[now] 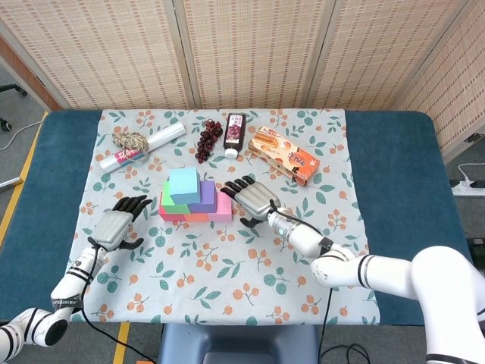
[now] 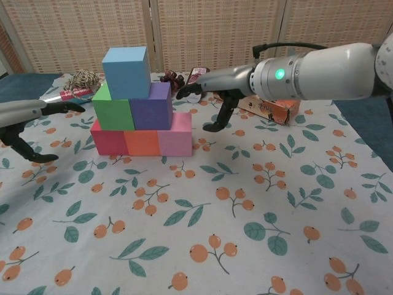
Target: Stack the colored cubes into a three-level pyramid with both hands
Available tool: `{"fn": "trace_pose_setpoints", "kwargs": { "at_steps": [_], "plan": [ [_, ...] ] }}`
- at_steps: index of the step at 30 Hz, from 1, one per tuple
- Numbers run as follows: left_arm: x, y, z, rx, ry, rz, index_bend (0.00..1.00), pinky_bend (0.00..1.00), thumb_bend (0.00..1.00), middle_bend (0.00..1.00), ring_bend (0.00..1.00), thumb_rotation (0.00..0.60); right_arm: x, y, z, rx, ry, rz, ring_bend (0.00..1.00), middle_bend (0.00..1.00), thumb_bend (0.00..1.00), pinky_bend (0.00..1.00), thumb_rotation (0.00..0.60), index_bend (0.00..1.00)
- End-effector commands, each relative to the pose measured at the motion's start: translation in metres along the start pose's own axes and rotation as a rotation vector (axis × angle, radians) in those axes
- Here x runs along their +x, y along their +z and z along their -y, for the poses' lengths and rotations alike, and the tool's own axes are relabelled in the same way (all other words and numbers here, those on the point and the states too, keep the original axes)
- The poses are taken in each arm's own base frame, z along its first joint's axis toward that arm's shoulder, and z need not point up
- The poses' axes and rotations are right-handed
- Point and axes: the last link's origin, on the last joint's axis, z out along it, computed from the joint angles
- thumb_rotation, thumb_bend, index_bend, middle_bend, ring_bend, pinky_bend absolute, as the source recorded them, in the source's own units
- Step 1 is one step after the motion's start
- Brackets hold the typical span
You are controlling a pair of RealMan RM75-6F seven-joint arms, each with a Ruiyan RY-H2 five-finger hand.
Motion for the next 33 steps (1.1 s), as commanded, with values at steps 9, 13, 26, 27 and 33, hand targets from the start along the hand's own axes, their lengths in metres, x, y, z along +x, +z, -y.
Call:
{"fn": "trace_pose_setpoints", "kwargs": {
  "at_steps": [9, 13, 26, 27, 33],
  "plan": [
    [0.0, 0.007, -0.006, -0.013, 0.016, 0.01, 0.02, 0.0, 0.3, 0.0, 0.0, 0.6, -0.007, 0.007, 0.002, 0.014, 0.02, -0.004, 0.0, 0.0, 0.31, 0.0, 0.527, 0.0],
    [0.0, 0.009, -0.008, -0.014, 0.019, 0.009, 0.02, 0.0, 0.3, 0.0, 0.0, 0.6, -0.007, 0.008, 0.004, 0.018, 0.024, -0.008, 0.0, 0.0, 0.31, 0.0, 0.528, 0.0],
    [0.001, 0.012, -0.012, -0.026, 0.037, 0.014, 0.02, 0.0, 0.3, 0.0, 0.0, 0.6, -0.01, 0.012, 0.007, 0.025, 0.025, -0.011, 0.0, 0.0, 0.31, 0.0, 0.528, 0.0],
    [0.001, 0.012, -0.013, -0.028, 0.039, 0.014, 0.02, 0.0, 0.3, 0.0, 0.0, 0.6, -0.01, 0.012, 0.007, 0.025, 0.026, -0.012, 0.0, 0.0, 0.31, 0.0, 0.528, 0.0],
    [0.001, 0.014, -0.015, -0.033, 0.044, 0.015, 0.02, 0.0, 0.3, 0.0, 0.0, 0.6, -0.012, 0.011, 0.006, 0.021, 0.027, -0.011, 0.0, 0.0, 0.31, 0.0, 0.528, 0.0]
  ]
}}
